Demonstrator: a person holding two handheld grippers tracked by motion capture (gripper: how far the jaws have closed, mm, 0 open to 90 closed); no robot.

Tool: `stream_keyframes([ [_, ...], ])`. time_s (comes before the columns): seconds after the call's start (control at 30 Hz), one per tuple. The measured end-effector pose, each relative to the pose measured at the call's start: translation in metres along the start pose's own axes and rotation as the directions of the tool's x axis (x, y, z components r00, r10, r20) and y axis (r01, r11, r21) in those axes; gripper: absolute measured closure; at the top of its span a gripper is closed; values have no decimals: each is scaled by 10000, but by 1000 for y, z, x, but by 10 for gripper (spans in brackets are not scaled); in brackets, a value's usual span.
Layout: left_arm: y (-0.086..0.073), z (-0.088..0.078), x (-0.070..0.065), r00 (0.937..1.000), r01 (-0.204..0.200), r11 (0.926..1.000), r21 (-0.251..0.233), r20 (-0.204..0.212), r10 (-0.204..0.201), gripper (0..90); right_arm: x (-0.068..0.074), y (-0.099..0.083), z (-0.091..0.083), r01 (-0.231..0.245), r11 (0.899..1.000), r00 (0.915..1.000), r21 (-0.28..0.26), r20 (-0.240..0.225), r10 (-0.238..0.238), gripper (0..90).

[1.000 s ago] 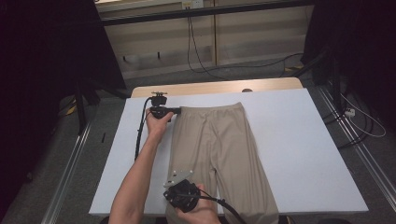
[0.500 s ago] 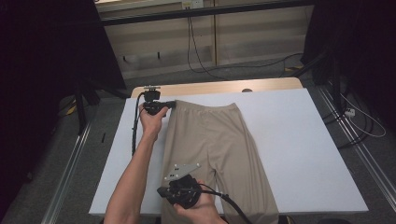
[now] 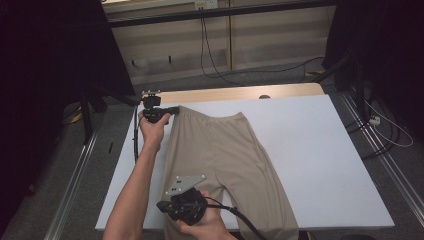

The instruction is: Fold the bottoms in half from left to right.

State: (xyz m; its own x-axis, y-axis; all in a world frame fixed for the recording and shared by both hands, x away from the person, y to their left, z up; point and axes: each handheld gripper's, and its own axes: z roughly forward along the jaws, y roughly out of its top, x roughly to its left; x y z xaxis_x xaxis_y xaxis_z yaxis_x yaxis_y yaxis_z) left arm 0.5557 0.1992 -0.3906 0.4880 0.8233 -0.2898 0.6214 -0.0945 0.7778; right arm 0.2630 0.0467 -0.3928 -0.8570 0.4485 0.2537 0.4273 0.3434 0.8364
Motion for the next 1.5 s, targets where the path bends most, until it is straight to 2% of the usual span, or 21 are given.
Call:
stream_keyframes([
  [0.07, 2, -7, 3, 10000, 32, 10000, -71, 37, -32, 860, 2, 4, -1, 85, 9999, 10000, -62, -49, -86, 900],
  [0.13, 5, -18, 8, 10000, -8, 10000, -42, -73, 8, 859, 5, 7, -1, 143, 9999, 9998, -54, -134, -143, 900],
  [0.3, 9, -35, 13, 9996, 7, 9999, -159, -273, -11, 860, 12, 16, -1, 296, 9993, 9991, -209, -307, -302, 900],
  [0.37, 13, -43, 15, 9992, -8, 9999, -172, -409, 1, 860, 16, 23, -1, 426, 9985, 9985, -333, -344, -437, 900],
  [0.4, 16, -47, 15, 9988, -26, 9999, -158, -486, 18, 860, 21, 30, -3, 669, 9966, 9971, -489, -330, -685, 900],
  [0.53, 25, -62, 18, 9979, -161, 9998, -131, -627, 153, 860, 24, 39, -6, 743, 9942, 9955, -783, -535, -786, 900],
  [0.6, 26, -64, 19, 9972, -94, 9995, -301, -738, 72, 860, 23, 42, -7, 697, 9934, 9953, -913, -604, -754, 900],
  [0.7, 21, -58, 18, 9969, -35, 9997, -246, -785, 15, 859, 19, 36, -9, 550, 9948, 9964, -857, -592, -602, 900],
  [0.83, 13, -42, 13, 9979, -37, 10000, -34, -643, 34, 859, 15, 27, -15, 396, 9959, 9981, -818, -432, -433, 900],
  [1.0, 13, -30, 1, 9988, -138, 9999, 23, -466, 139, 858, 9, 16, -34, 174, 9955, 9995, -931, -228, -196, 900],
  [1.07, 13, -26, -4, 9990, -167, 9999, -31, -407, 165, 858, 6, 13, -49, 57, 9946, 9999, -1040, -130, -71, 900],
  [1.13, 13, -23, -9, 9993, -123, 9999, -43, -362, 121, 858, 5, 12, -54, 34, 9941, 10000, -1085, -70, -42, 900],
  [1.23, 12, -20, -16, 9992, -182, 9998, -78, -346, 180, 858, 2, 9, -67, 195, 9932, 9995, -1150, 282, -164, 900],
  [1.33, 13, -14, -23, 9993, -256, 9997, -59, -260, 254, 858, -3, 4, -76, -64, 9928, 9996, -1199, 266, 97, 900],
  [1.5, 11, -3, -31, 9985, -433, 9990, 132, -341, 437, 856, -8, -9, -91, -116, 9919, 9987, -1265, 479, 178, 900],
])
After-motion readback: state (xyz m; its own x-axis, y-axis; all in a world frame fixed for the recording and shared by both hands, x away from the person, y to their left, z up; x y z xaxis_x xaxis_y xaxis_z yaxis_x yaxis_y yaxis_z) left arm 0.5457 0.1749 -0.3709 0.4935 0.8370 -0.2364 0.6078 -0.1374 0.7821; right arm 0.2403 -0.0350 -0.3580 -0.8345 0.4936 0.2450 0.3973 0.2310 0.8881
